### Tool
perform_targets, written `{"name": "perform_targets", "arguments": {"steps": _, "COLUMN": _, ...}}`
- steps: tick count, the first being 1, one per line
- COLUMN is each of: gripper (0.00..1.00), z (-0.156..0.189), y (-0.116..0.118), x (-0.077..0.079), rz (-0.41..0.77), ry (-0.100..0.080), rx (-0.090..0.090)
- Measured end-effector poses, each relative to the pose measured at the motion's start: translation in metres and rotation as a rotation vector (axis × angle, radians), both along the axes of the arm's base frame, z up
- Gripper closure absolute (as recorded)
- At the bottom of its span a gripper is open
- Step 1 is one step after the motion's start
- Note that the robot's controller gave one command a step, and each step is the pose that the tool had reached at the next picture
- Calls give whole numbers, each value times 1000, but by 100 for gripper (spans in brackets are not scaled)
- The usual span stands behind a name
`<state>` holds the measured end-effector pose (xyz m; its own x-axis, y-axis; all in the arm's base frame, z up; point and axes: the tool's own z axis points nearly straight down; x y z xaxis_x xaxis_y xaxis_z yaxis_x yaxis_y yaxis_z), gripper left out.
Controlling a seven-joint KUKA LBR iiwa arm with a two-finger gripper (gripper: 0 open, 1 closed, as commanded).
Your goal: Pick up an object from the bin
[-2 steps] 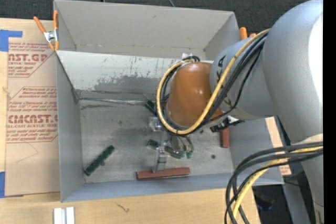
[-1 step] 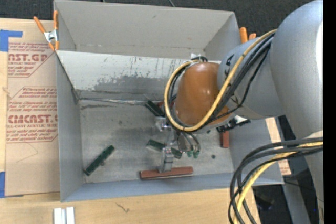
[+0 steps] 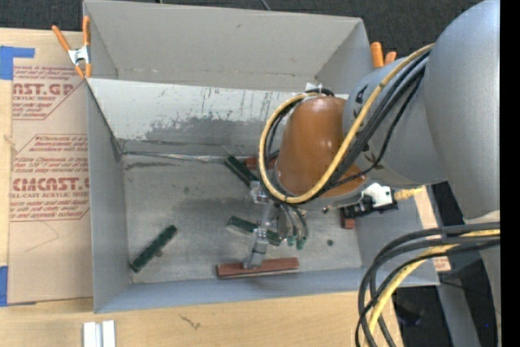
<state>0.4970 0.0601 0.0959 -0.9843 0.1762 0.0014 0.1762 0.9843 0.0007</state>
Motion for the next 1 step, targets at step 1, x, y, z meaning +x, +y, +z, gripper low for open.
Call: {"name": "perform_targets", "arguments": {"steps": 1, "gripper": 0, "z": -16, "y": 2, "x": 10, "rz": 175, "ry": -3, "rx": -1}}
